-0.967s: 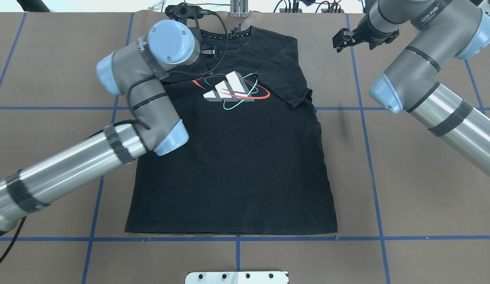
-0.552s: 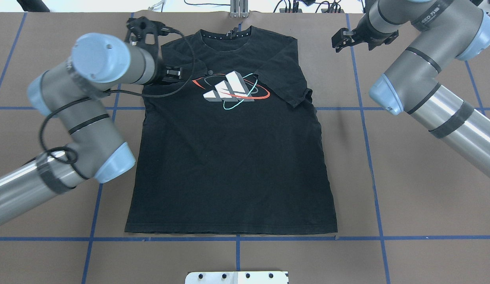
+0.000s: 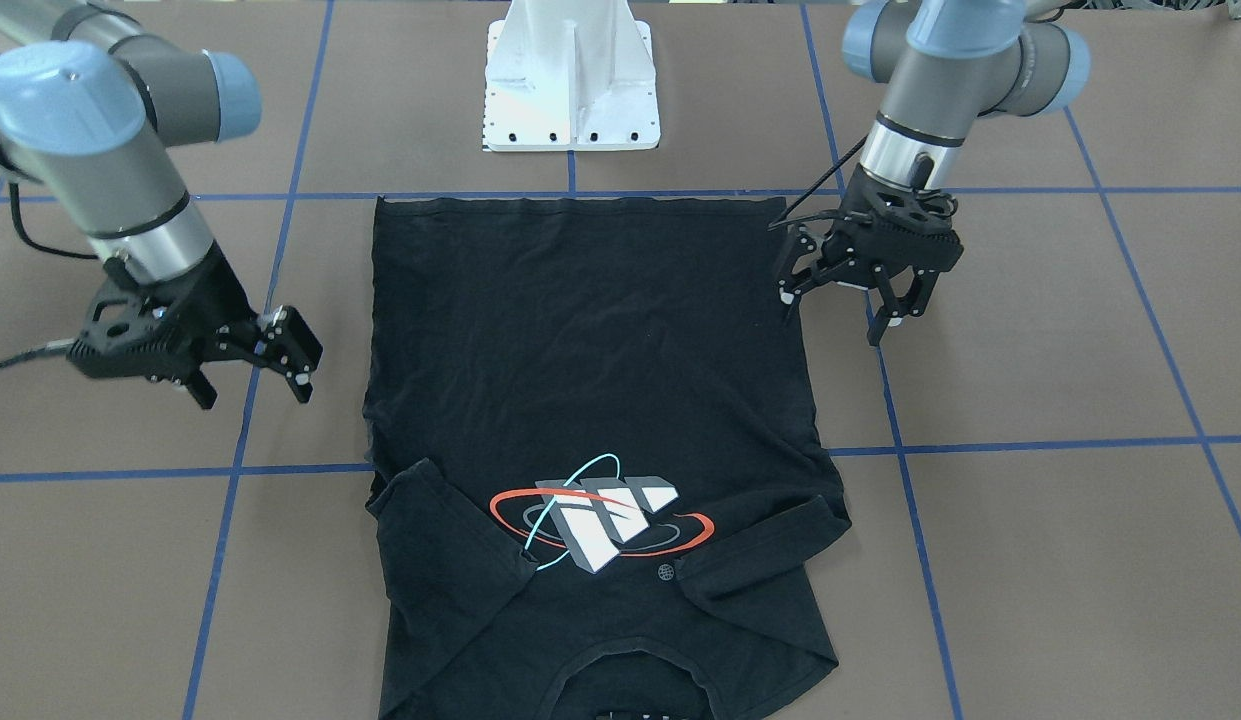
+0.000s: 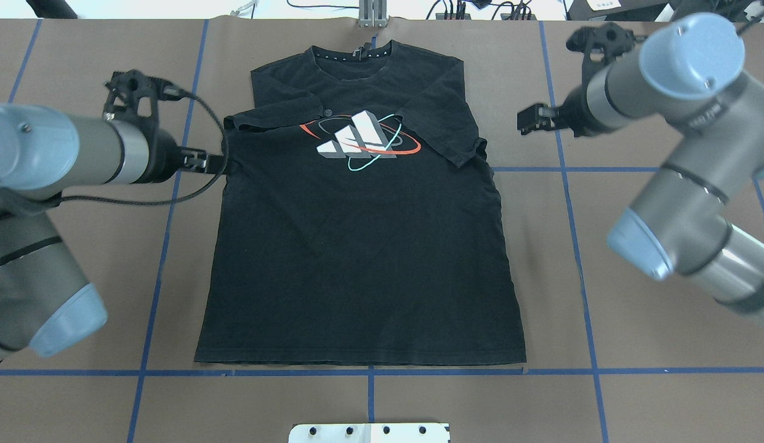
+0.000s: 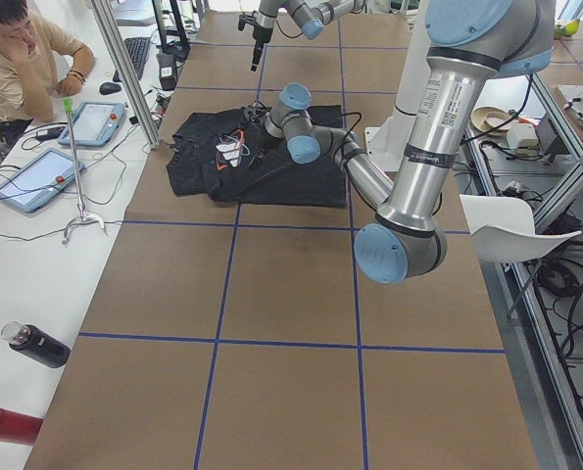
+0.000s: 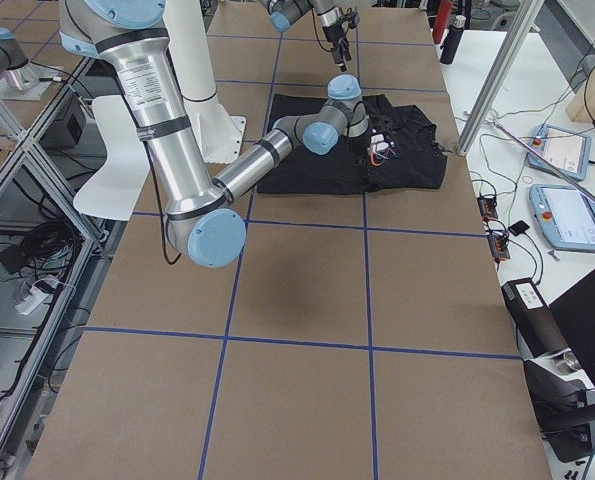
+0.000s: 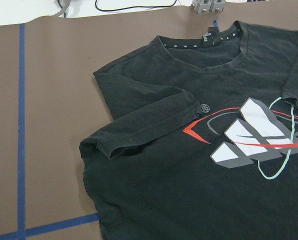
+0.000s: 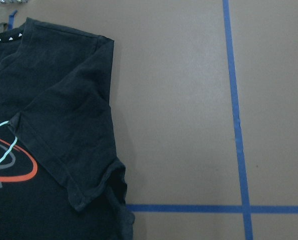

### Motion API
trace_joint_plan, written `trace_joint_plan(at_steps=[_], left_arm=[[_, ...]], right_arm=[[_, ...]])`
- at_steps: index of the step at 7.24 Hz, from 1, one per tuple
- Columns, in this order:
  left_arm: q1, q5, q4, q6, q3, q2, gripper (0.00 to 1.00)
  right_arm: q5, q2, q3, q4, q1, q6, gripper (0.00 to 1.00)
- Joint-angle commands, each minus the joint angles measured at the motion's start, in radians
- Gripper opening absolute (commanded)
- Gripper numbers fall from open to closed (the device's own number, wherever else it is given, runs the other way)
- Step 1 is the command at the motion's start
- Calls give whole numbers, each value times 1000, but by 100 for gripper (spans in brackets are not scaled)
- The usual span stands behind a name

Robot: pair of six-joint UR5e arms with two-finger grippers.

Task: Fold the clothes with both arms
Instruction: 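Move both grippers down to the shirt's bottom hem corners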

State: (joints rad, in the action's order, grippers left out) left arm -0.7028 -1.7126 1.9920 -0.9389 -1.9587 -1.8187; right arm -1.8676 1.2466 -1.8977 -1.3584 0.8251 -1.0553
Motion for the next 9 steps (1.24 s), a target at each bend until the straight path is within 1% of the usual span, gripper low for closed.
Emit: trace_joint_plan(at_steps=[1,2,3,4,6,7,8,9], left_arm=[[69,11,167,-26,-51,193,100],[130,51,206,-88,-52,232,100],[229,117,206,-189,-51,234,100],[305,155,205,-261,-51,246,100],[390,157,208,-355,-61,285,99],[431,157,208,-420,-63,292,90],[483,200,206,-507,-65,294,79],[517,217,205,-564,-65,294,71]], right_arm=[[102,211,-256,-1,-165,-153,100],[175,265,-309,-1,-255,-223,100],[255,290,-328,-1,-329,-273,100],[265,303,-345,-1,-354,-284,100],[266,315,-353,-1,-356,-285,100],[268,315,-353,-1,-356,-285,100],[268,315,-354,-1,-356,-285,100],[272,315,-354,-1,-356,-284,100]])
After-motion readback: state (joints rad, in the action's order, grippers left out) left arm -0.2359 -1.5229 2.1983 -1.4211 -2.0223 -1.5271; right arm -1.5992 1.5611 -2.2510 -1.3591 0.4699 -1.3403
